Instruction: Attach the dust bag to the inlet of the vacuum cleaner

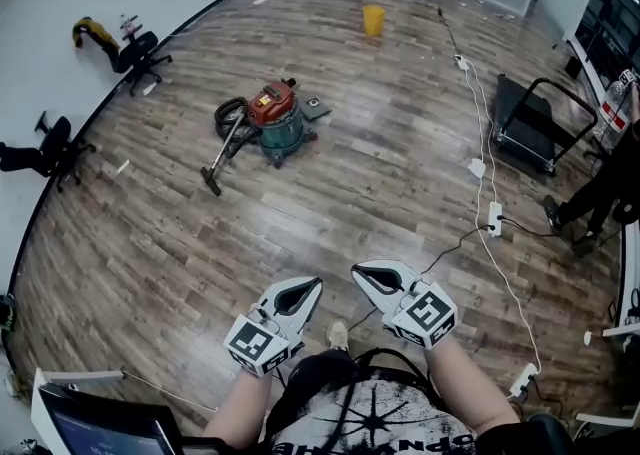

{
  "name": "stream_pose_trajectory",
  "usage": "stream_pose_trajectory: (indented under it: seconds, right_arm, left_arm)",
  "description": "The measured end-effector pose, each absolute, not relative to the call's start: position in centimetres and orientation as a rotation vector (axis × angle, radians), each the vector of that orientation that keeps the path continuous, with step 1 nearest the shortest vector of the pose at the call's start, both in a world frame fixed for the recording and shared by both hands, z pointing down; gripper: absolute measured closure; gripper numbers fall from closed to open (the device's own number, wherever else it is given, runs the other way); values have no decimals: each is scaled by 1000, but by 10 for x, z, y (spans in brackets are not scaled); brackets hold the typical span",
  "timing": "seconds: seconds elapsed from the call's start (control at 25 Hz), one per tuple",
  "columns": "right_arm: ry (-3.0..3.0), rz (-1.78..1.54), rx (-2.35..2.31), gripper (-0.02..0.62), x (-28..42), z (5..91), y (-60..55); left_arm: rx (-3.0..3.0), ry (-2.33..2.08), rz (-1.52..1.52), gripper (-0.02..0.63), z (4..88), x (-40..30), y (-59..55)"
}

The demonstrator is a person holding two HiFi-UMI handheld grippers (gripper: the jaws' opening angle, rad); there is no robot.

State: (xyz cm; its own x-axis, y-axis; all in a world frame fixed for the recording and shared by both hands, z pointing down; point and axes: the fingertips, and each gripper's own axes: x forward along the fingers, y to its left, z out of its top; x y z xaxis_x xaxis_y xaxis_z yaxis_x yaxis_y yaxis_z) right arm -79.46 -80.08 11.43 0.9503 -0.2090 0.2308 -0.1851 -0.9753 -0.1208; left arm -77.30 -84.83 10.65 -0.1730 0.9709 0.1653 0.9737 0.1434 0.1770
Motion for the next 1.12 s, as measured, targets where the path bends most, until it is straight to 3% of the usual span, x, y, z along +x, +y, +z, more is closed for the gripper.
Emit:
stream_pose_trajectory:
  seconds: [0.32, 1.12]
  right_arm:
    - [281, -398, -3012, 588, -722, 124, -756]
    - [233, -337, -2988, 588, -690, 140, -530]
  left_arm:
    - [-1960, -2421, -434, 604, 119, -701, -796]
    - [-1919, -2412, -482, 604, 134, -663, -572]
